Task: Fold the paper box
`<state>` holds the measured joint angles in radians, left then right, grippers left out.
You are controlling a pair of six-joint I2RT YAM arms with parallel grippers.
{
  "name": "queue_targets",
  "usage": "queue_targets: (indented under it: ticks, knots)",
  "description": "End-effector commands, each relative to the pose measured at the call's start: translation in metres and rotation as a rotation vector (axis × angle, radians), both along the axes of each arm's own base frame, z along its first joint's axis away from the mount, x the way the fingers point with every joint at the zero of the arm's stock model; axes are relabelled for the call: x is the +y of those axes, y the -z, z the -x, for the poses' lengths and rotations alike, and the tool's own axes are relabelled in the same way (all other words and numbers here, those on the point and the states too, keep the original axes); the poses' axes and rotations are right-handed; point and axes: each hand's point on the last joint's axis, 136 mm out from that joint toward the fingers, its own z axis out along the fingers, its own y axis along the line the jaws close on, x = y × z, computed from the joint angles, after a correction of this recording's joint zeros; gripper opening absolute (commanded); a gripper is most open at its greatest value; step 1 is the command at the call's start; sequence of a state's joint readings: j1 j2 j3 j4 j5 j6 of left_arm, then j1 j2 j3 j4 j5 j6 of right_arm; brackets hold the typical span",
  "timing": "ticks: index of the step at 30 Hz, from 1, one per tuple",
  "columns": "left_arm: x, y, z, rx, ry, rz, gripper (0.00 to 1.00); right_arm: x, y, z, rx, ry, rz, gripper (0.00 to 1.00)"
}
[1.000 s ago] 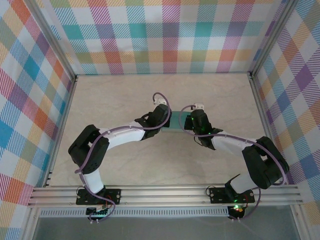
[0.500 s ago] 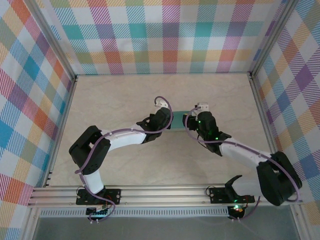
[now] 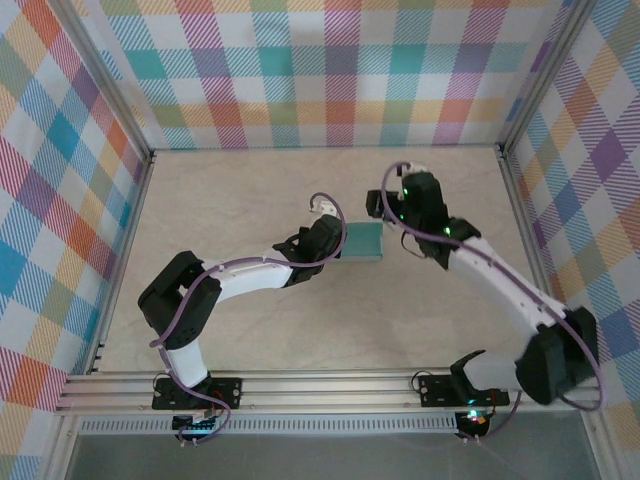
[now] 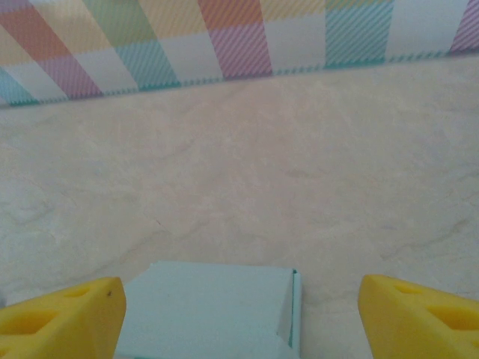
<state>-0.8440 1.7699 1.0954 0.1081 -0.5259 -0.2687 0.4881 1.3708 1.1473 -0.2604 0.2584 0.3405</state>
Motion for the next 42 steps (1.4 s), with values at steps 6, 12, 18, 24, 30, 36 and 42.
queue_targets:
  ticks: [6,12,18,24,30,36,42]
  knots:
    - [-0.008,-0.001,0.006,-0.014,0.029,-0.007,0.04,0.007,0.061,-0.007,0.241,-0.008,0.082,0.80]
    - [-0.013,-0.001,0.012,-0.007,0.051,-0.006,0.23,0.005,0.081,-0.002,0.271,0.006,0.072,0.79]
    - [-0.012,-0.004,0.020,0.012,0.073,-0.004,0.34,0.007,0.092,0.000,0.292,0.013,0.047,0.78]
    - [-0.012,-0.008,0.034,0.018,0.130,0.017,0.50,0.005,0.099,0.002,0.302,0.024,0.046,0.79]
    - [-0.013,-0.002,0.062,0.032,0.252,0.029,0.74,0.007,0.102,0.001,0.306,0.019,0.046,0.78]
    - [0.000,-0.024,0.100,-0.022,0.358,0.142,0.88,0.010,0.110,0.007,0.316,-0.013,0.041,0.78]
    - [0.017,-0.071,0.103,-0.001,0.296,0.312,0.99,0.009,0.124,0.017,0.328,-0.043,0.050,0.79]
